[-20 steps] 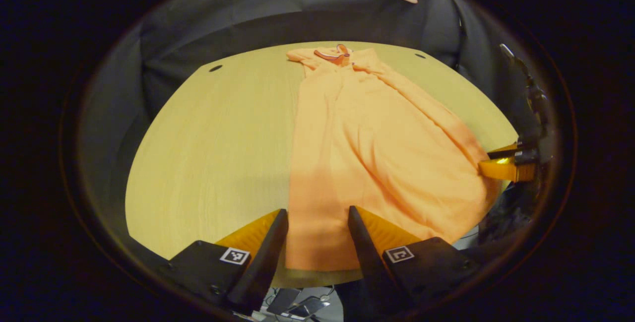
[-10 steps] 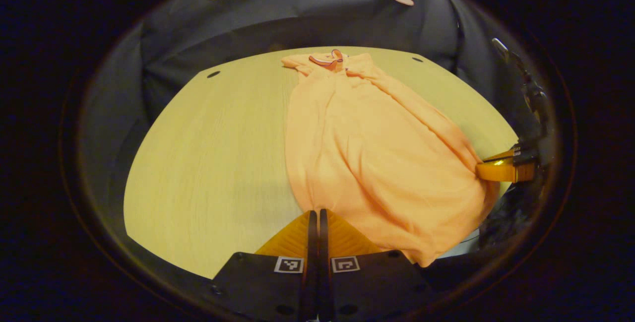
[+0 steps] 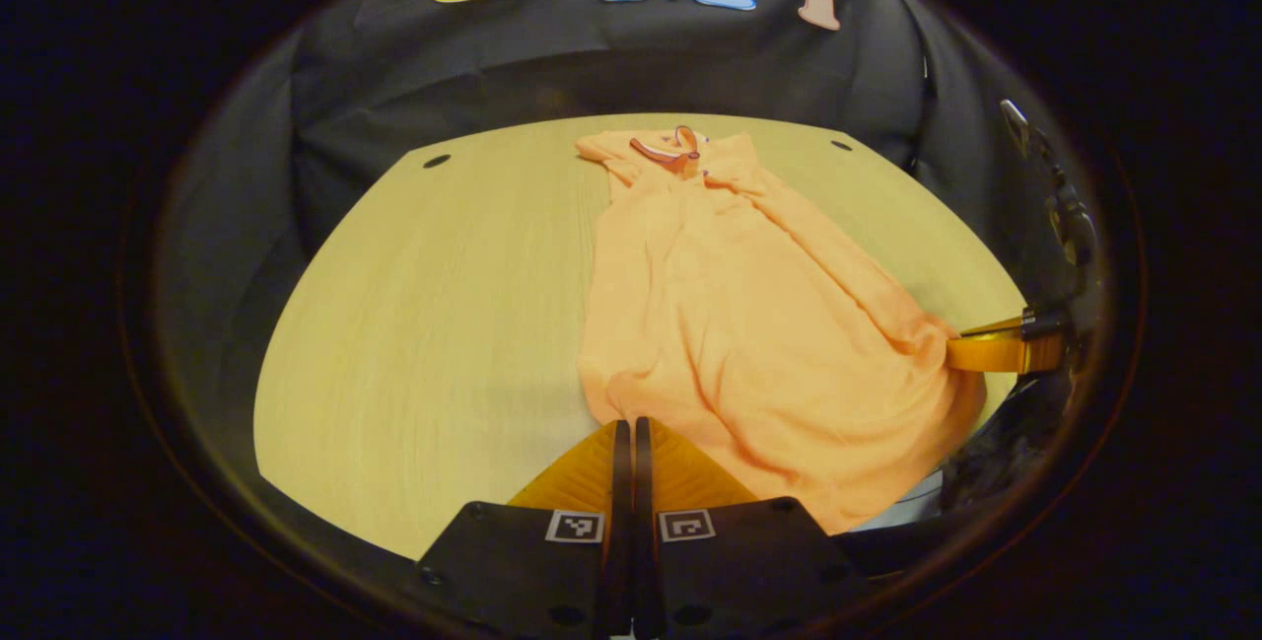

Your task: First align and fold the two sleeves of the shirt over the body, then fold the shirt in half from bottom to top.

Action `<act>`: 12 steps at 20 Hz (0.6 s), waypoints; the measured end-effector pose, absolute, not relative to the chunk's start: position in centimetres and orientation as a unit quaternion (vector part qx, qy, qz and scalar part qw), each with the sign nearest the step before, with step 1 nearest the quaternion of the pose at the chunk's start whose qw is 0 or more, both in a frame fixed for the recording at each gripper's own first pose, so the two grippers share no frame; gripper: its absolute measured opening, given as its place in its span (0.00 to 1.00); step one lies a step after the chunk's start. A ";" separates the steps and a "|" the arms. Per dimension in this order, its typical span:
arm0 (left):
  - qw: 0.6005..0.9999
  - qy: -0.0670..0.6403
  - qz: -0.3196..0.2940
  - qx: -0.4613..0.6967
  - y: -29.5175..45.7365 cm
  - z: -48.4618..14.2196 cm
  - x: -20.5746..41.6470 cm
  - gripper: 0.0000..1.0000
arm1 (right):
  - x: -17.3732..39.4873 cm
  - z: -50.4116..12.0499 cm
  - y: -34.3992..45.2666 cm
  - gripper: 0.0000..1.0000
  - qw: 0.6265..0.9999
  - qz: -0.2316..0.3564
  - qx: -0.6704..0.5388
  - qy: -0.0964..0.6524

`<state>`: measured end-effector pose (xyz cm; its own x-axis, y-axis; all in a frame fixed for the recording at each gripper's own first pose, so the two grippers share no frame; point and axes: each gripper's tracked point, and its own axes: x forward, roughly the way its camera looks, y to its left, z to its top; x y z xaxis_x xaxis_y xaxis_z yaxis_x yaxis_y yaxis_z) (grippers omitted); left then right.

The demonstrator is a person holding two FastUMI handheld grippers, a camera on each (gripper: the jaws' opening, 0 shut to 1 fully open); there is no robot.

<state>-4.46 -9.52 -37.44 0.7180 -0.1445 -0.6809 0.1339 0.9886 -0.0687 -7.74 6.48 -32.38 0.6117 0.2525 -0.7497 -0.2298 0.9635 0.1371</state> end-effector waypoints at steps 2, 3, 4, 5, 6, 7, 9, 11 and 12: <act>0.931 0.358 -0.073 -0.014 -9.2 -36.4 -3.1 0.07 | -6.7 -31.3 6.8 0.00 0.901 0.136 0.022 0.412; 0.933 0.353 -0.070 -0.017 -8.8 -35.8 -2.5 0.07 | -6.2 -30.7 6.9 0.00 0.903 0.137 0.024 0.407; 0.935 0.347 -0.067 -0.021 -8.6 -35.1 -1.9 0.07 | -5.6 -30.1 6.9 0.00 0.905 0.137 0.025 0.402; 0.937 0.342 -0.065 -0.026 -8.3 -34.5 -1.1 0.07 | -4.9 -29.5 7.0 0.00 0.907 0.138 0.028 0.396; 0.939 0.336 -0.063 -0.030 -8.2 -34.1 -0.2 0.07 | -4.2 -28.9 7.0 0.00 0.909 0.139 0.030 0.391; 0.941 0.332 -0.063 -0.030 -8.0 -33.5 0.6 0.07 | -3.3 -28.3 7.0 0.00 0.912 0.139 0.032 0.386; 0.944 0.323 -0.063 -0.024 -7.7 -32.6 2.5 0.07 | -1.5 -27.3 6.8 0.00 0.916 0.139 0.033 0.376; 0.948 0.311 -0.066 -0.019 -7.4 -31.5 4.5 0.07 | 0.3 -26.1 6.7 0.00 0.920 0.139 0.034 0.365; 0.950 0.304 -0.067 -0.019 -7.3 -30.9 5.5 0.06 | 1.5 -25.7 6.7 0.00 0.922 0.139 0.034 0.360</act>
